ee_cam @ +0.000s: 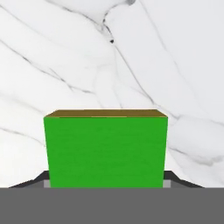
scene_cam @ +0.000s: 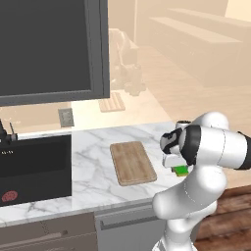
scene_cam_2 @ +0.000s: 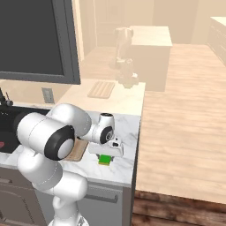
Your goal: Pick up the sponge from the counter and clean the cutting board by briefly scrubbing or pressing down on the cutting board. Once finished, release the sponge.
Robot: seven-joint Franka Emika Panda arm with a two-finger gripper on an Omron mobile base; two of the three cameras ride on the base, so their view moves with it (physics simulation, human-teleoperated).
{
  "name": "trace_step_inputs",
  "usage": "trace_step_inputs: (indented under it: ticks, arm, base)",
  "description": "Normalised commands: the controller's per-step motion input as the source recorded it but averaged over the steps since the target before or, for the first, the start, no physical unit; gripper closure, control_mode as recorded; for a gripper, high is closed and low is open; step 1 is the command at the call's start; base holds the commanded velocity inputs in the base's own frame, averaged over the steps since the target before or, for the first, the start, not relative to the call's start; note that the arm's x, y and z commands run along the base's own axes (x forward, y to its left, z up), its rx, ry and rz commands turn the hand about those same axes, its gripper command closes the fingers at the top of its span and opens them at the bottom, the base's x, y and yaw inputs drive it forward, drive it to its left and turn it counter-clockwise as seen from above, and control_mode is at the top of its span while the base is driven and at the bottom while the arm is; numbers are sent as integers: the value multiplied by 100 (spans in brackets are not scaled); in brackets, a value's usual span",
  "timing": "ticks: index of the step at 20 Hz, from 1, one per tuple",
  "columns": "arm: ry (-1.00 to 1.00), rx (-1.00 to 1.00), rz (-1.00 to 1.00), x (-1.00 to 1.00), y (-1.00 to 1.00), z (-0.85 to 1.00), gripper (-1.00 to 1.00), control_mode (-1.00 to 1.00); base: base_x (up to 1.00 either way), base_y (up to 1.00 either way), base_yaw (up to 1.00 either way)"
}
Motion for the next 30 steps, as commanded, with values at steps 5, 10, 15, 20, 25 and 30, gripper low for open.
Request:
trace_step_inputs:
  ticks: [5, 10, 15, 20, 25, 30]
  arm:
    - [0, 0, 0, 0, 0, 0, -100, -100]
    - [0, 0, 0, 0, 0, 0, -100, -100]
    - [8, 0, 0, 5, 0, 14, -100, -100]
    - [1, 0, -4, -8, 8, 82, -100, -100]
    - [-1, 0, 0, -14, 27, 100, -100, -100]
    - [-5, 0, 0, -37, 53, 74, -100, -100]
  base:
    - [0, 0, 0]
    - [0, 0, 0]
    - [0, 0, 0]
    - [0, 0, 0]
    - [0, 0, 0]
    - [0, 0, 0]
